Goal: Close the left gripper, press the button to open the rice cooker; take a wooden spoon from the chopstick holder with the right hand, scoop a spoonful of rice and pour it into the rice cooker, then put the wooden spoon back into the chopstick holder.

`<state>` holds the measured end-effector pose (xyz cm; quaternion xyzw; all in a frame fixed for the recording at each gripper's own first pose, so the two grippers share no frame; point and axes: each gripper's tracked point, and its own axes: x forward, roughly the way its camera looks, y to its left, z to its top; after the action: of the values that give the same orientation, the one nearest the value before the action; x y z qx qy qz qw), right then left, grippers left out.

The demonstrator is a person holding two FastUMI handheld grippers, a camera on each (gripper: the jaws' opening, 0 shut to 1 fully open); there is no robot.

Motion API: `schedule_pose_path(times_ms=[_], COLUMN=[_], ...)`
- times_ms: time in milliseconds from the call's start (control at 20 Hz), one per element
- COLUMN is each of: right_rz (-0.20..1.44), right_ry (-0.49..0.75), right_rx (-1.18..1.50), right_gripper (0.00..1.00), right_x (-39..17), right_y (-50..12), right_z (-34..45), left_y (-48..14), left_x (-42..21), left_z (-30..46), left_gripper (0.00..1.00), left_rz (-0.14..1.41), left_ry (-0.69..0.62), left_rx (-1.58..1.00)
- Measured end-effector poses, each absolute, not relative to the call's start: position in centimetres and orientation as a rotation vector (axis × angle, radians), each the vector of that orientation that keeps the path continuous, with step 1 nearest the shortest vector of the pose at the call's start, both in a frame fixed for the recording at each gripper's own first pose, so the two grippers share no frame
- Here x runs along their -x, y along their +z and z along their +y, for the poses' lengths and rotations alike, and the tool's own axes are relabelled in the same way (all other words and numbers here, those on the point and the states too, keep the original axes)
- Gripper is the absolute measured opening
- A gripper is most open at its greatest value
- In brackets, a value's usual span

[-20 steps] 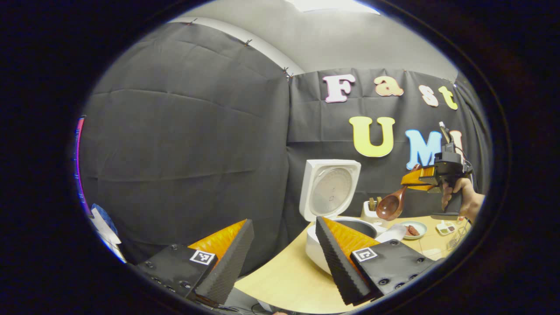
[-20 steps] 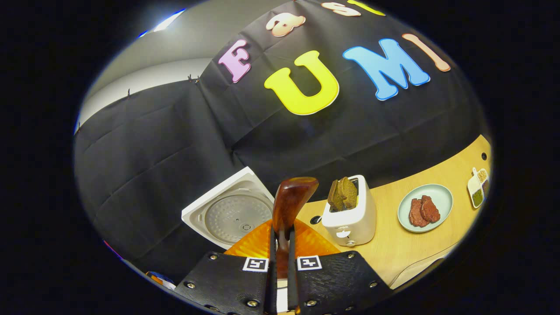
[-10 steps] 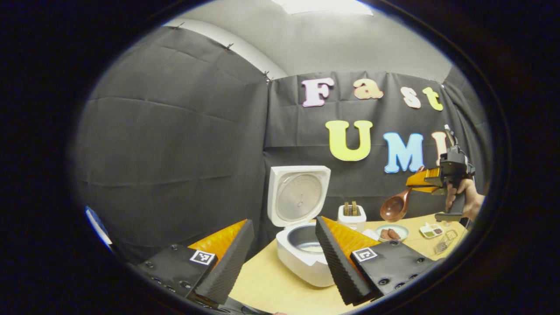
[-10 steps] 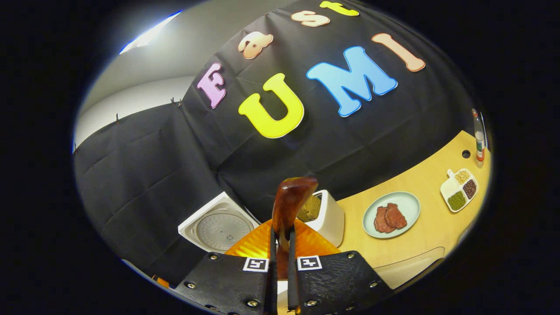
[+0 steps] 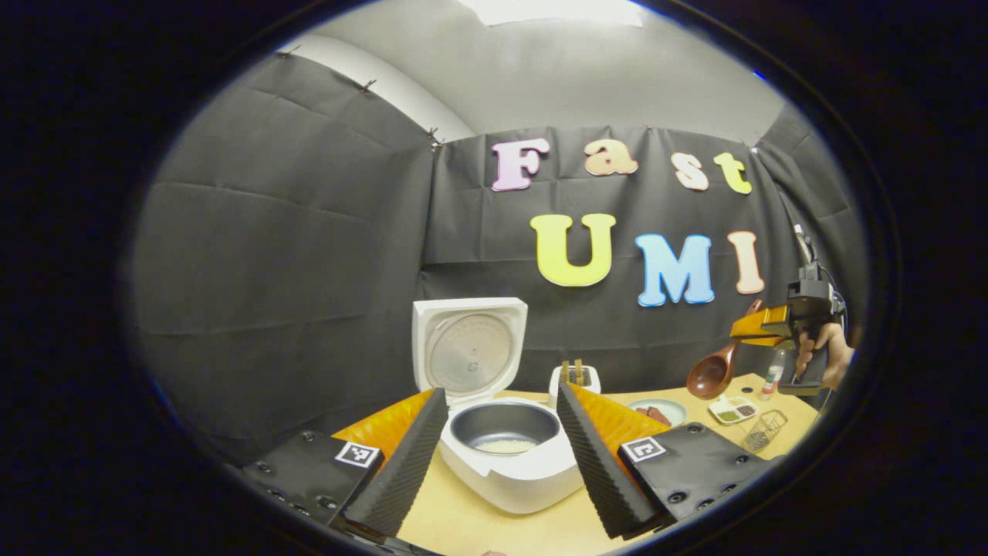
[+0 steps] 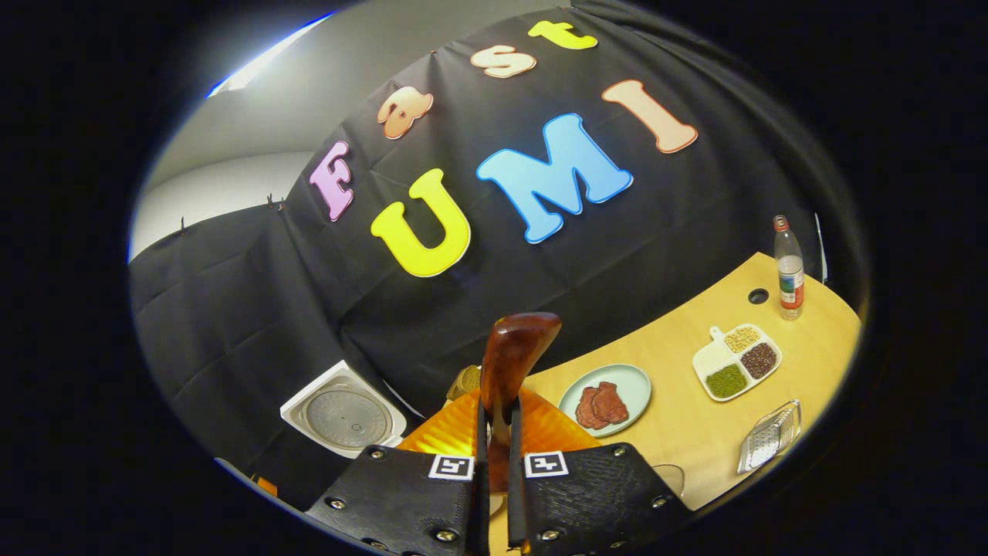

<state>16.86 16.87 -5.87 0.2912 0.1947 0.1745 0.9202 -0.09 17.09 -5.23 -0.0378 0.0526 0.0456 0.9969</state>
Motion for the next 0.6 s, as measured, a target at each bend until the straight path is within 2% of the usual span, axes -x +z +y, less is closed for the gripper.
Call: schedule_pose_path(times_ms=[50,450,500,600], right_rz=[0.400,0.402,0.402,0.407], right_ry=[0.341,0.203,0.186,0.155], right_rx=[-0.601,-0.579,-0.566,-0.536], right_gripper=[0.10,0.10,0.10,0.10], right_x=[-16.8,-17.1,-17.1,-17.1], right_y=[-6.1,-9.0,-9.4,-10.2], right_z=[15.6,5.8,4.7,2.7], left_y=[-5.0,-4.1,-4.1,-3.6], left_x=[-0.2,-0.9,-1.0,-1.1], left_z=[16.3,10.5,9.8,8.8], left_gripper=[0.92,0.92,0.98,0.96], left_rz=[0.104,0.101,0.103,0.101], left_ry=[0.079,0.002,-0.006,-0.017], left_rx=[0.074,0.052,0.054,0.050])
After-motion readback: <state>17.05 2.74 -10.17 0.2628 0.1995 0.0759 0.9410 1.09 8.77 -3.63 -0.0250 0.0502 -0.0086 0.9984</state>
